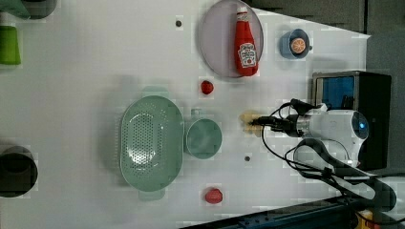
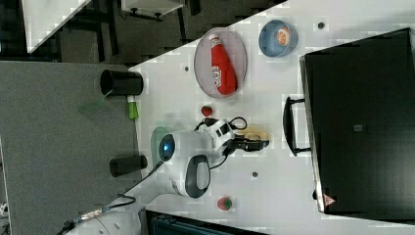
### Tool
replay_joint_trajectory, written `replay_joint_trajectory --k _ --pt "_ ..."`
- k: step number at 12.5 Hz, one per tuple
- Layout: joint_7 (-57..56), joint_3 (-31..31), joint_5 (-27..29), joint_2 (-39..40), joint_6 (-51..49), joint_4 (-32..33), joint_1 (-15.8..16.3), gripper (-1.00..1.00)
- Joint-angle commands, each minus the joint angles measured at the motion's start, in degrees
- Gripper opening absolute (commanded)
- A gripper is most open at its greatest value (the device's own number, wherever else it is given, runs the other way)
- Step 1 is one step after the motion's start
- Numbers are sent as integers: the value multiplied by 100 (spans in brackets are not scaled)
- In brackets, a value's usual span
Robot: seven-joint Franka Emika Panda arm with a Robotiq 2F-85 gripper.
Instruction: Pick Banana and place it in mug.
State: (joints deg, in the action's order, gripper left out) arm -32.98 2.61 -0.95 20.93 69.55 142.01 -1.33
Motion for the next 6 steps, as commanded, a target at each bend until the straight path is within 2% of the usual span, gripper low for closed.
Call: replay_joint_trajectory --k 1,5,6 --pt "-179 -68 62 -11 173 5 2 43" --pt "-179 -55 62 -117 153 -5 -8 -45" --pt "-180 -50 62 -237 127 0 -11 -45"
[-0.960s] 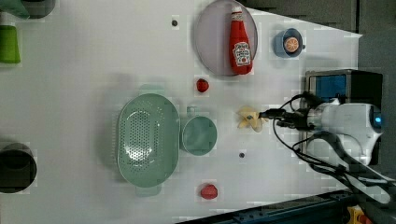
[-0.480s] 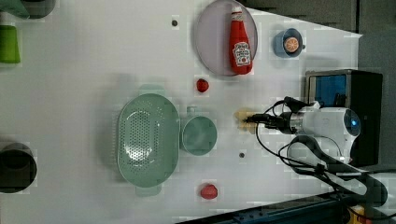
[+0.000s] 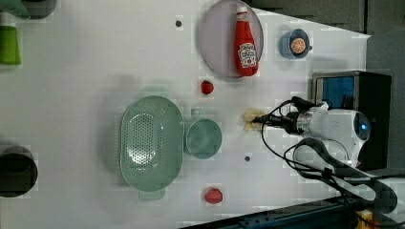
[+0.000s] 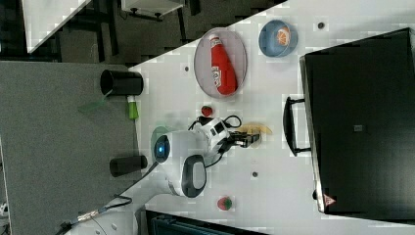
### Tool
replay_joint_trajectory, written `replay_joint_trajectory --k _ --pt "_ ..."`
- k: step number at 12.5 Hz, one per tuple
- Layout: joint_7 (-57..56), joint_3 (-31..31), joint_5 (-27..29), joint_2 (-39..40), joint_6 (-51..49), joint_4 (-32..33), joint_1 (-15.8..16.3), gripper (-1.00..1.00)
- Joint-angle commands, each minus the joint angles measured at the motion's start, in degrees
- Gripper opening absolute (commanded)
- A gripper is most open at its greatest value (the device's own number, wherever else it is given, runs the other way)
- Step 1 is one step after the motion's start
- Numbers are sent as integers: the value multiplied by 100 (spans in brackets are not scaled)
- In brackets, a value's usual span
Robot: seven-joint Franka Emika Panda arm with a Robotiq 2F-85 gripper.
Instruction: Pick Banana and place it in mug.
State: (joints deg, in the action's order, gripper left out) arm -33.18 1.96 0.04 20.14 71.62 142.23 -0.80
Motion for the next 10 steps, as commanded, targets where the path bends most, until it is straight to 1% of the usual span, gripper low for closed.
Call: replay_joint_trajectory --k 1,2,4,8,10 --pt "-160 21 -38 -326 -128 -20 -68 -46" --pt "-161 32 -38 -547 -271 -16 -71 -45" --pt "-159 53 -37 -1117 -909 -31 -71 -46" --pt "-159 63 -32 -2482 -2491 -270 -62 -45" --pt "-118 28 -32 -3042 -3508 -512 -53 -45"
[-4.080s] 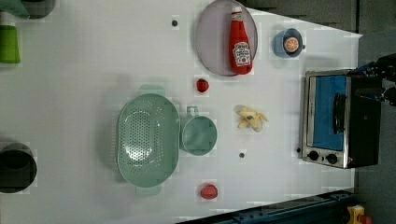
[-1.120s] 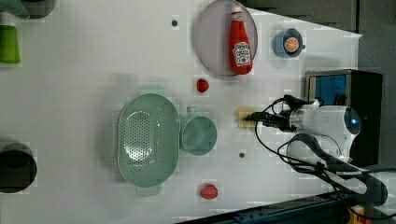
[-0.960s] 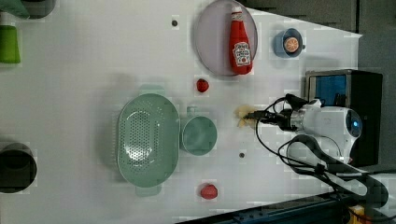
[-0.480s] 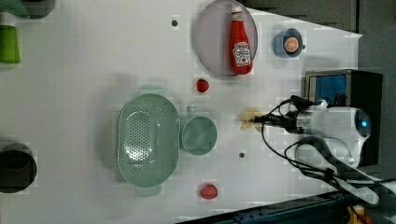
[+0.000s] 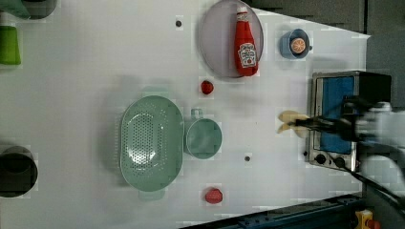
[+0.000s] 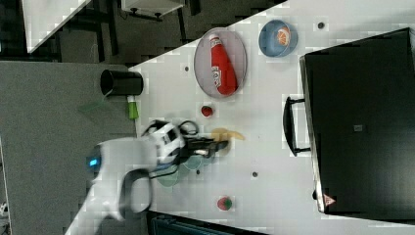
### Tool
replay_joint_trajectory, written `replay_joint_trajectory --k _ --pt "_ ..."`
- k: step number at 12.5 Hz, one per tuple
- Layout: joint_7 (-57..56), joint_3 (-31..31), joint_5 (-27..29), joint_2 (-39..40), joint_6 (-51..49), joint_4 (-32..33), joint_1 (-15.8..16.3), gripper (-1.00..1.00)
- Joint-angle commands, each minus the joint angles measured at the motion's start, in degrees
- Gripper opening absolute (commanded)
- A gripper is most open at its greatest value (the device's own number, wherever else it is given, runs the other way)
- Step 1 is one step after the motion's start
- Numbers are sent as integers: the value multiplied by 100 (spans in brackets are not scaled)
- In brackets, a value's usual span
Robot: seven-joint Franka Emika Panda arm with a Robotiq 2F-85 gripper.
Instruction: Pick Banana and place it in mug.
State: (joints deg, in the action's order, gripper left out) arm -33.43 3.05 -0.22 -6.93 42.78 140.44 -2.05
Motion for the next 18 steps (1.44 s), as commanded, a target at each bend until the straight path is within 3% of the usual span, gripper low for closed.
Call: replay_joint_trajectory --k 1,5,10,13,18 --pt "-23 -91 -6 -565 -1094 -490 72 -46" --pt "236 -426 -6 -1109 -2059 -900 128 -45" --pt "2048 -1555 173 -1155 -2064 -982 314 -45" --pt "3091 -2246 680 -1032 -2055 -976 359 -45" --pt "4487 -3028 772 -314 -1524 -925 364 -45"
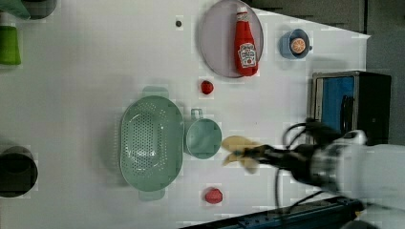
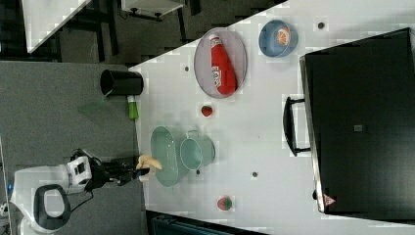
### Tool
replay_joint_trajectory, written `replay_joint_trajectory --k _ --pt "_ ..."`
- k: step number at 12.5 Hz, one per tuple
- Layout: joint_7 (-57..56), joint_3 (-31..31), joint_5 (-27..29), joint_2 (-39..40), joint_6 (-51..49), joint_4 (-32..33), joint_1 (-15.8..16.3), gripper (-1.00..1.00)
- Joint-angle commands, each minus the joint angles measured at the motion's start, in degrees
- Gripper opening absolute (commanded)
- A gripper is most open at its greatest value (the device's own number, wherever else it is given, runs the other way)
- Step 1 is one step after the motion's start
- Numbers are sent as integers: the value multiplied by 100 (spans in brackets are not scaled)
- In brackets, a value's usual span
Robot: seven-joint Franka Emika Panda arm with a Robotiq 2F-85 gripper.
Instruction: Pick Banana and place it in mug.
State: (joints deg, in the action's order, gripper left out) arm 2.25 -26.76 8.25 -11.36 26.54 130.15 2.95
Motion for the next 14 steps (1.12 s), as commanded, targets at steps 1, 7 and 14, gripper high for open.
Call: replay_joint_trajectory --k 1,7,14 --pt "930 -113 -75 338 400 159 -136 -45" --pt "930 -104 -94 1276 1926 639 -140 -18" --pt "931 44 -80 1022 1982 510 -146 100"
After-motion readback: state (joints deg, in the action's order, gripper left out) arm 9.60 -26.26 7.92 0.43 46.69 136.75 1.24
